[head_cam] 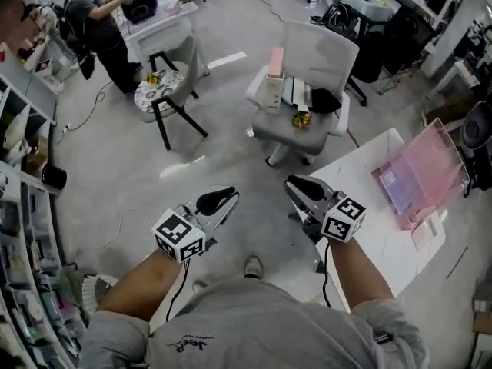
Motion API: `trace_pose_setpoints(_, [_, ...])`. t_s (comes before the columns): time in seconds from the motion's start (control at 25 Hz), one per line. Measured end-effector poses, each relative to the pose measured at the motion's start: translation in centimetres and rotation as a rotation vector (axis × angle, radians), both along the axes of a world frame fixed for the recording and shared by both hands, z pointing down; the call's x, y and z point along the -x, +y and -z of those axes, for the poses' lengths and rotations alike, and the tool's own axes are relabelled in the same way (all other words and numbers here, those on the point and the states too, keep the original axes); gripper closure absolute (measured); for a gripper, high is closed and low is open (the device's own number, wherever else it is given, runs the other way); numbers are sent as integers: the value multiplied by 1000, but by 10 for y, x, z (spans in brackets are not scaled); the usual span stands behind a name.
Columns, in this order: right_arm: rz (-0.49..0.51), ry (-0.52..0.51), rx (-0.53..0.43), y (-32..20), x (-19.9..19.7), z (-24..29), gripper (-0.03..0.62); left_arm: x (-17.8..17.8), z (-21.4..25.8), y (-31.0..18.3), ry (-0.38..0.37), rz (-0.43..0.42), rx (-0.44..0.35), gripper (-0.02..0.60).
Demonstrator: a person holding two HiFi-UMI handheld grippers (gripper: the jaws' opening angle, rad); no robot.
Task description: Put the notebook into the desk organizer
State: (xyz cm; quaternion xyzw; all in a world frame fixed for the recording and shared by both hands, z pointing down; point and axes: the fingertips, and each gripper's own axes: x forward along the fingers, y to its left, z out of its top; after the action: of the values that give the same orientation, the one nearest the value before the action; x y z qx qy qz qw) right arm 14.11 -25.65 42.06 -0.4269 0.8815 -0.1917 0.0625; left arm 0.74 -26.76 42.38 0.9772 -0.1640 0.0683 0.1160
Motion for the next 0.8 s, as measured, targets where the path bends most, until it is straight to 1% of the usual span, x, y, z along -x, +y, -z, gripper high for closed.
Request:
trace_pose_setpoints(0.16, [139, 27, -36, -23, 106, 19, 554, 122, 19, -5, 52, 213, -8, 519])
trace_pose_setpoints(0.24, [193, 42, -46, -29, 157, 26, 565, 178, 25, -2, 69, 297, -16, 522])
trace_pose_setpoints(0.36, [254, 74, -60, -31, 234, 35, 589, 255, 35, 7, 87, 383, -29, 523])
trace_pose_setpoints(0.48, [298, 104, -59, -25, 304, 42, 591, 323, 44, 22, 71, 438, -59, 523])
trace_pose_setpoints(0.56, [322, 114, -61, -18, 342, 46, 591, 362, 51, 33, 65, 471, -76, 523])
trace_pose_setpoints(0.64, [329, 127, -68, -13, 367, 48, 592, 391, 53, 43, 68, 503, -82, 523])
trace_pose_setpoints(0.72, [325, 139, -69, -9, 381, 48, 592, 410, 52, 51, 61, 524, -88, 523])
trace_pose_setpoints(0.8, [328, 152, -74, -5, 389, 45, 592, 422, 49, 58, 43, 540, -98, 523])
